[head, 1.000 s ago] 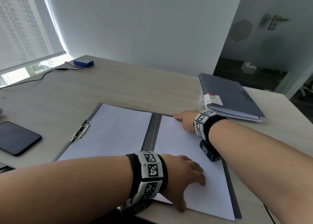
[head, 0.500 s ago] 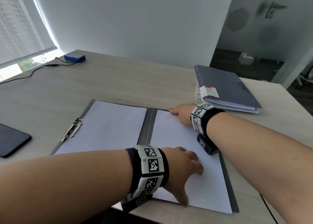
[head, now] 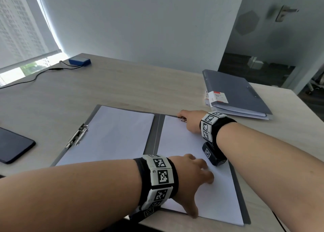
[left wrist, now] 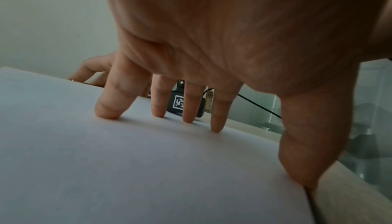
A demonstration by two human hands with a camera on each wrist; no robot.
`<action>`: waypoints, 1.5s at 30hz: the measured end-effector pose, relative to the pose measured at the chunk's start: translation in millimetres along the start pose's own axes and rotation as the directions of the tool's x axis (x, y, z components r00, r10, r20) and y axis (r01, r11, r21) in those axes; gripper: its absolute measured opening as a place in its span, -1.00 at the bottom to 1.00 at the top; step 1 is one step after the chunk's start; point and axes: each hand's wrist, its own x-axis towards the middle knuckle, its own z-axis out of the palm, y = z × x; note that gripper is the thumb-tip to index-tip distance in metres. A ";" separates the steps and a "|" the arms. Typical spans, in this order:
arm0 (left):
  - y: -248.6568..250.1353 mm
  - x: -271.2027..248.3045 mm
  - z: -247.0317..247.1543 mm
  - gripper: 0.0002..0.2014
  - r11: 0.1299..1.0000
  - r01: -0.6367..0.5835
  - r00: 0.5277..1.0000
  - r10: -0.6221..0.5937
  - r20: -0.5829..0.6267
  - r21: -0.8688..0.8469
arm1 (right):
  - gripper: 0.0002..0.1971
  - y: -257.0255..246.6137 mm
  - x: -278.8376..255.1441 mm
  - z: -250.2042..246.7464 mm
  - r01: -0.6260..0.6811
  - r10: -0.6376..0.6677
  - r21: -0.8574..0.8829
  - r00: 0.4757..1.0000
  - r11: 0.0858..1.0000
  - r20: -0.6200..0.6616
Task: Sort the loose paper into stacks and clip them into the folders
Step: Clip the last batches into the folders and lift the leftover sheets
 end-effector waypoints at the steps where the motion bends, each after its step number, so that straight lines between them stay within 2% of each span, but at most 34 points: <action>1: 0.5 -0.1 0.7 -0.15 1.000 0.001 1.000 -0.001 -0.002 -0.002 | -0.38 2.0 0.3 0.4 -0.001 0.001 0.025 1.000 1.000 0.000; 5: 0.3 0.0 1.0 -0.14 1.000 -0.001 1.000 0.001 -0.004 0.006 | -0.34 8.1 -2.9 0.9 0.004 -0.001 0.100 1.000 0.995 -0.029; 7: 0.0 0.3 0.4 -0.14 1.000 -0.004 1.000 0.004 -0.002 0.018 | -0.33 14.3 -7.8 -1.0 0.000 0.010 0.212 0.999 0.977 -0.047; 10: 0.5 -0.3 1.5 -0.13 1.000 0.002 1.000 -0.002 0.006 0.024 | -0.36 32.1 -20.4 -2.2 -0.021 0.075 0.450 0.992 0.893 -0.101; 13: 2.3 -1.4 2.2 -0.10 1.000 0.002 1.000 -0.002 0.013 0.025 | -0.43 56.1 -38.5 9.3 -0.092 0.233 0.624 0.961 0.776 -0.149; 15: 4.0 -2.3 2.6 -0.11 1.000 0.010 1.000 -0.010 0.012 0.008 | -0.47 70.7 -52.9 22.1 -0.133 0.341 0.730 0.929 0.670 -0.144; 17: 5.8 -3.3 3.6 -0.12 1.000 0.017 1.000 -0.017 0.006 -0.003 | -0.58 80.2 -70.1 34.8 -0.153 0.428 0.869 0.901 0.470 -0.072; 19: 6.9 -4.1 4.3 -0.13 1.000 0.022 1.000 -0.022 0.000 -0.006 | -0.76 84.1 -85.2 44.6 -0.181 0.464 0.944 0.885 0.276 0.034; 21: 8.0 -4.4 4.6 -0.14 1.000 0.027 1.000 -0.027 -0.003 -0.012 | -0.85 84.4 -95.8 48.3 -0.195 0.456 0.968 0.884 0.159 0.103; 24: 11.4 -6.0 7.1 -0.16 0.999 0.035 0.999 -0.036 -0.016 -0.033 | -0.98 80.1 -108.6 45.0 -0.194 0.473 0.980 0.868 0.040 0.153; 26: 12.7 -8.7 9.3 -0.17 0.998 0.041 0.998 -0.042 -0.035 -0.037 | -0.93 80.3 -112.9 45.3 -0.199 0.478 0.978 0.854 -0.066 0.206; 30: 10.5 -15.8 11.4 -0.18 0.997 0.048 0.995 -0.054 -0.084 -0.064 | -0.91 83.7 -117.8 49.1 -0.199 0.453 0.959 0.849 -0.201 0.271; 31: 9.7 -17.3 12.2 -0.18 0.996 0.046 0.994 -0.053 -0.098 -0.071 | -0.90 84.2 -118.3 50.8 -0.209 0.420 0.957 0.865 -0.199 0.276; 35: 3.9 -22.4 15.3 -0.15 0.988 0.046 0.989 -0.065 -0.133 -0.145 | -0.77 77.6 -131.2 57.8 -0.237 0.242 0.969 0.938 -0.070 0.247; 37: -0.7 -25.0 14.5 -0.14 0.983 0.048 0.985 -0.075 -0.153 -0.175 | -0.73 72.0 -138.6 63.8 -0.225 0.171 0.972 0.957 -0.071 0.234; 39: -4.9 -27.0 13.0 -0.14 0.982 0.057 0.981 -0.088 -0.173 -0.181 | -0.74 63.5 -143.5 67.8 -0.169 0.116 0.985 0.978 -0.047 0.173; 41: -7.1 -28.7 12.8 -0.14 0.983 0.064 0.976 -0.097 -0.193 -0.169 | -0.61 56.8 -143.6 70.1 -0.083 0.070 0.997 0.994 -0.004 0.083; 45: -2.7 -34.1 12.3 -0.22 0.990 0.072 0.949 -0.106 -0.298 -0.120 | -0.51 49.1 -143.6 59.0 0.107 0.136 0.988 0.983 0.110 -0.122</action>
